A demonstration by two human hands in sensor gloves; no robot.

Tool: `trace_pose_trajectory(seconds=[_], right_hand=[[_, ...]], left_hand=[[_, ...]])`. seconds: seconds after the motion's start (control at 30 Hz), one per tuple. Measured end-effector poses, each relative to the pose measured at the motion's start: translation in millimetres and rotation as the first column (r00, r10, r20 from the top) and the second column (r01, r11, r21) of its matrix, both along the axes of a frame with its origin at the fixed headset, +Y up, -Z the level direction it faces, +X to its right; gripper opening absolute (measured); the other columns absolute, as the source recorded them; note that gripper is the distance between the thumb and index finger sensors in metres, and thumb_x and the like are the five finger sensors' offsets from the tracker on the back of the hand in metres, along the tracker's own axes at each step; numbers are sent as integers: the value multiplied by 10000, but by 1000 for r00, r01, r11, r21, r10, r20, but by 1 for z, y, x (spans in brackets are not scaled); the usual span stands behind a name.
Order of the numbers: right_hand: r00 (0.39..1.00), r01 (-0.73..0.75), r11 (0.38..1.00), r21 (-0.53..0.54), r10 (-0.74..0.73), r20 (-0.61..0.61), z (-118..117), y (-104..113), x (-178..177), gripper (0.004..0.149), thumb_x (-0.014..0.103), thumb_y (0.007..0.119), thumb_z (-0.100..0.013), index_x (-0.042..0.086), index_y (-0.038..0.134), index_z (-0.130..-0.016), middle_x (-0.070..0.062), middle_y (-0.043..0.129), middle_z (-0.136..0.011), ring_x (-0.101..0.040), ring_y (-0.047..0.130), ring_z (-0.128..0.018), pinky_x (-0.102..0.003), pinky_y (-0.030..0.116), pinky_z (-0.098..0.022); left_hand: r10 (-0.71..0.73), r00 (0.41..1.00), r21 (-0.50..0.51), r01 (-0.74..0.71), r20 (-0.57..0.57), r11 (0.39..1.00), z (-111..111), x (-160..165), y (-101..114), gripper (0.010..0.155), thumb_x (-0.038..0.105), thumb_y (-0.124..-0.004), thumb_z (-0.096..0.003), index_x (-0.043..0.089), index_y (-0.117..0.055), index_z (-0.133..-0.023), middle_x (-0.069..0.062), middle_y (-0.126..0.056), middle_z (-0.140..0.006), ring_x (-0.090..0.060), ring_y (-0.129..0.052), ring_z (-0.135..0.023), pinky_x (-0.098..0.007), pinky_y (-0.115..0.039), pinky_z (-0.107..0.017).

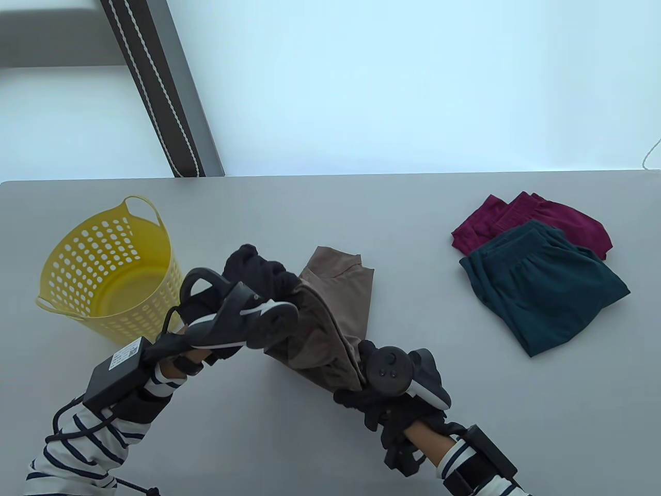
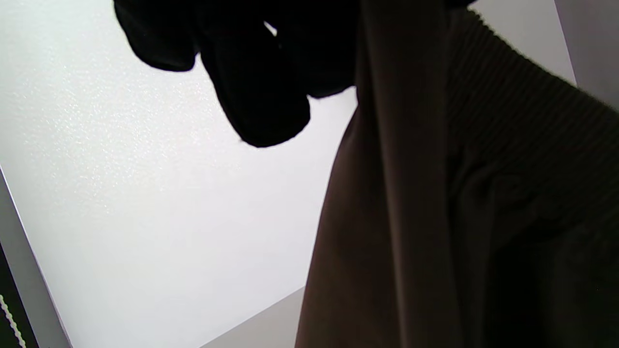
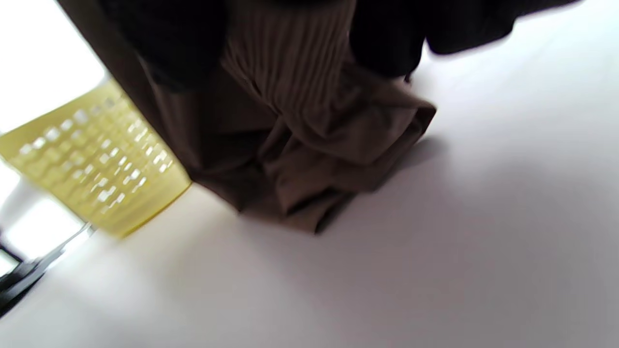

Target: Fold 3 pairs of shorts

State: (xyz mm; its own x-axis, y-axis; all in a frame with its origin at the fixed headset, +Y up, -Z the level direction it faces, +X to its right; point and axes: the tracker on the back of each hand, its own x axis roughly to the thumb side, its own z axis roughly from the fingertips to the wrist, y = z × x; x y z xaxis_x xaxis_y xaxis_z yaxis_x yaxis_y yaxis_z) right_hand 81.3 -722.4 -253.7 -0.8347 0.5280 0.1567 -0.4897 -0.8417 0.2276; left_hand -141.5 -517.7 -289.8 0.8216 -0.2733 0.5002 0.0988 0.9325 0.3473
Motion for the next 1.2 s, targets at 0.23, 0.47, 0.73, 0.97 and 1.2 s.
trace_pose_trajectory(seconds=[0.23, 0.47, 0.73, 0.97, 1.2], right_hand=[[950, 180, 916, 358, -257, 179, -29, 122, 65, 452, 344, 777, -446, 129, 773, -843, -142, 889, -777, -460, 887, -715, -594, 710, -511], [890, 368, 682, 632, -454, -28, 2, 265, 96, 414, 363, 737, -492, 190, 734, -868, -112, 805, -898, -482, 805, -825, -632, 637, -593], [828, 556, 609, 565, -464, -314, 47, 345, 100, 439, 282, 734, -485, 130, 642, -887, -139, 872, -782, -356, 973, -620, -546, 765, -504], [999, -15, 937, 348, 30, -37, -12, 330, 96, 626, 232, 761, -463, 33, 539, -1014, -84, 887, -740, -319, 949, -588, -547, 745, -513], [899, -360, 927, 109, 313, 306, -95, 271, 78, 432, 234, 756, -449, 109, 691, -857, -165, 889, -765, -403, 957, -579, -549, 761, -437]], left_hand=[[118, 973, 283, -58, -200, 957, -4, -46, 67, 437, 533, -560, -506, 346, -772, -839, 133, -978, -778, -136, -1075, -682, -537, -761, -698], [493, 870, 128, -488, -12, 864, 20, -94, 112, 455, 522, -616, -490, 384, -661, -921, 126, -940, -885, -83, -1063, -709, -506, -774, -708], [581, 781, 108, -614, 229, 782, 55, -112, 156, 472, 490, -635, -487, 378, -625, -945, 189, -969, -724, -21, -1045, -584, -453, -802, -701], [316, 949, -121, -312, 16, 942, -15, -71, 116, 481, 464, -653, -494, 311, -563, -941, 159, -984, -753, -50, -1082, -588, -464, -812, -690], [-229, 904, 36, 259, -361, 965, -89, -2, 54, 427, 497, -646, -465, 380, -599, -874, 63, -801, -869, -184, -951, -797, -615, -693, -727]])
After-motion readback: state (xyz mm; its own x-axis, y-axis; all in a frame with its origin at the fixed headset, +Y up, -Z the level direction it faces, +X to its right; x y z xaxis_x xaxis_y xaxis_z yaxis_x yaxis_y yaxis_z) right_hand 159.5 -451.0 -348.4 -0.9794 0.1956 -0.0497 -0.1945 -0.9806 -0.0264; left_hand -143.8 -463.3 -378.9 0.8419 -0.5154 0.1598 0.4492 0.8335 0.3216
